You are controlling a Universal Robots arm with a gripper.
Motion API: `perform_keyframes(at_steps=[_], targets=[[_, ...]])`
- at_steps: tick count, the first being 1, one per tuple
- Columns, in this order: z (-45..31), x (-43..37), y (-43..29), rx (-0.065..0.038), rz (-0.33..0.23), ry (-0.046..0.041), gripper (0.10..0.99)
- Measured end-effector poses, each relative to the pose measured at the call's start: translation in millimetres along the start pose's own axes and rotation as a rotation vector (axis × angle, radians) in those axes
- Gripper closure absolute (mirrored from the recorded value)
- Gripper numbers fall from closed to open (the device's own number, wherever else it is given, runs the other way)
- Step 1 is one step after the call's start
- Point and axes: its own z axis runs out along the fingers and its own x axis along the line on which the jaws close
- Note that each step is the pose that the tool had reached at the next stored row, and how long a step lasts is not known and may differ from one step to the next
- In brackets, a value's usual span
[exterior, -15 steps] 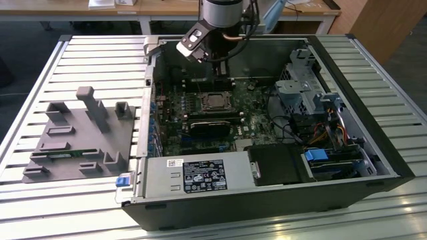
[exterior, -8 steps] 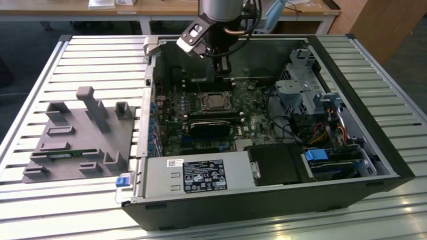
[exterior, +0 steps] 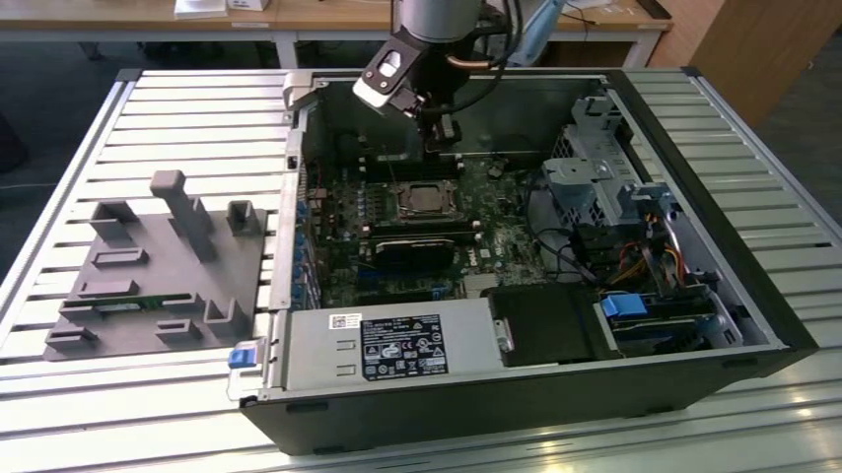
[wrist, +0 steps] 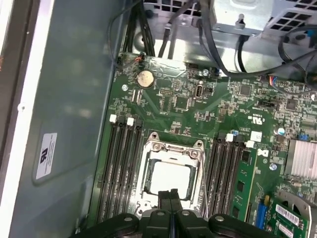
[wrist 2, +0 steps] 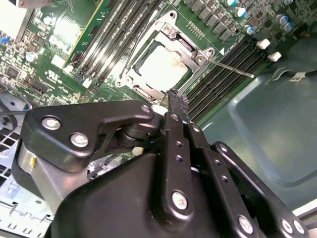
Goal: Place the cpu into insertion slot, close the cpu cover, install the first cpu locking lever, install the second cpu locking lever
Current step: 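Install the first cpu locking lever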
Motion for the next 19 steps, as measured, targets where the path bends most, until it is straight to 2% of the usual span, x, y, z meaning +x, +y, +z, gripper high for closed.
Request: perform_keyframes(at_steps=[6,15,19], targets=[[0.2,0.0,0.0,0.001,-0.03,0.0011,0.98],[0.2,0.0,0.0,0.006,-0.184,0.0062,0.98],[0.2,0.0,0.0,0.007,-0.227,0.0076,0.98]])
